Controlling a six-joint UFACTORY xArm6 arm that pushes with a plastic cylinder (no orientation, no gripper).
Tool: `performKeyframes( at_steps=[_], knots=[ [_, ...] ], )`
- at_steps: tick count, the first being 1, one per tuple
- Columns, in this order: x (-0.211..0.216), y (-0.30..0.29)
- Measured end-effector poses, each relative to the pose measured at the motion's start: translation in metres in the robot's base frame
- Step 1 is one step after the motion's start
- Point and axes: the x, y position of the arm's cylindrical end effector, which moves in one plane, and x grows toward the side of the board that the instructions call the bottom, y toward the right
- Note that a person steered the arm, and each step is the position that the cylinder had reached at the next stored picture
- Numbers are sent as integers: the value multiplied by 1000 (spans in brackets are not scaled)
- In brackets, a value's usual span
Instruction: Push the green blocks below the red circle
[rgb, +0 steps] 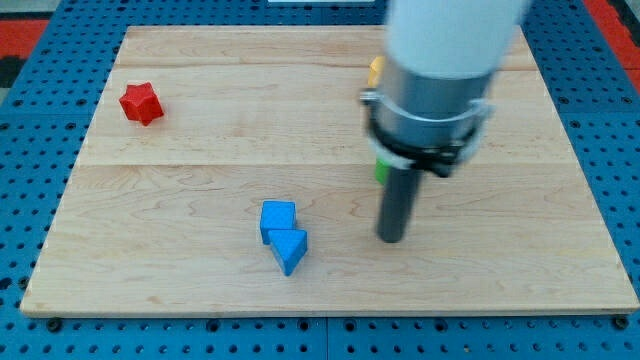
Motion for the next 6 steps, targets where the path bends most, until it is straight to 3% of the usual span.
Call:
performKeyframes(
  at_steps=[3, 6],
  knots=[
    [-53, 10],
    [-70, 89]
  ],
)
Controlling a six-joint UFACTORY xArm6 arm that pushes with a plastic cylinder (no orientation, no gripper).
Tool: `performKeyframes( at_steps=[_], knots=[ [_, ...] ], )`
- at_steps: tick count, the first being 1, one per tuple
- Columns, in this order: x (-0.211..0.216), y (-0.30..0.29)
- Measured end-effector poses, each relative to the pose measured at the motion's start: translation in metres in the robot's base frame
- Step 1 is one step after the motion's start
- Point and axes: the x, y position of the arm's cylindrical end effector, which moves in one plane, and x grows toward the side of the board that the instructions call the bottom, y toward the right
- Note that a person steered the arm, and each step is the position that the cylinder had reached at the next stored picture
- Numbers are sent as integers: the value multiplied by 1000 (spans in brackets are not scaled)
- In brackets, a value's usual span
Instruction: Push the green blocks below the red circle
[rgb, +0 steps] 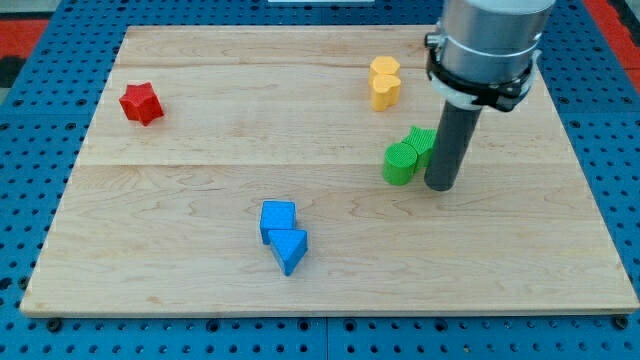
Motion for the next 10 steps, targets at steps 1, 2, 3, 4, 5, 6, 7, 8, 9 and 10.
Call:
performKeyframes(
  at_steps=[1, 2, 3, 4, 5, 6, 7, 8, 9, 10],
  knots=[
    [35, -12],
    [37, -61],
    [-5, -88],
    [-8, -73],
    [-5, -70],
    [6, -93],
    [7, -69],
    [-2, -34],
    [-25, -15],
    [-51, 9]
  ],
)
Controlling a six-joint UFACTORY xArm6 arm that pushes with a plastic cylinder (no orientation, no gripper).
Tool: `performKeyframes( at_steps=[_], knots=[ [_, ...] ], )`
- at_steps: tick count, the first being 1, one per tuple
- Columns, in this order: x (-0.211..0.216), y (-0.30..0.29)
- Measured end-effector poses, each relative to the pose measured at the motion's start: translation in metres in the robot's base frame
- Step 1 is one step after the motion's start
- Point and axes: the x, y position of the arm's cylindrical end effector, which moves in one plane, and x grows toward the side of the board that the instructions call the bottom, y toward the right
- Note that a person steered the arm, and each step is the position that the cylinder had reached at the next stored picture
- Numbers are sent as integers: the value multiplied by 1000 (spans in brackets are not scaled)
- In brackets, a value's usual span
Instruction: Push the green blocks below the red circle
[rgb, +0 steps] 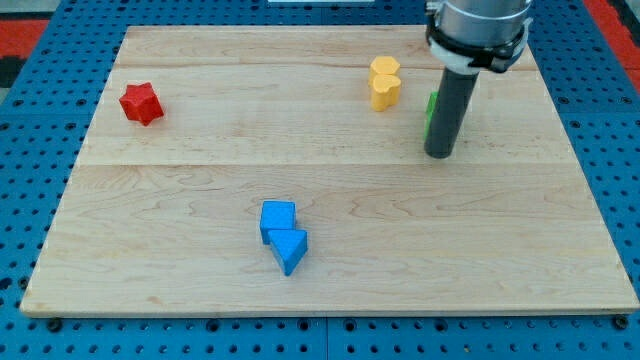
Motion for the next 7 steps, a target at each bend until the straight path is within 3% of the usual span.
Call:
performKeyframes(
  at_steps=[3, 4, 5, 7],
  knots=[
    [-121, 30],
    [-136, 35],
    [-127, 33],
    [-19, 5]
  ],
)
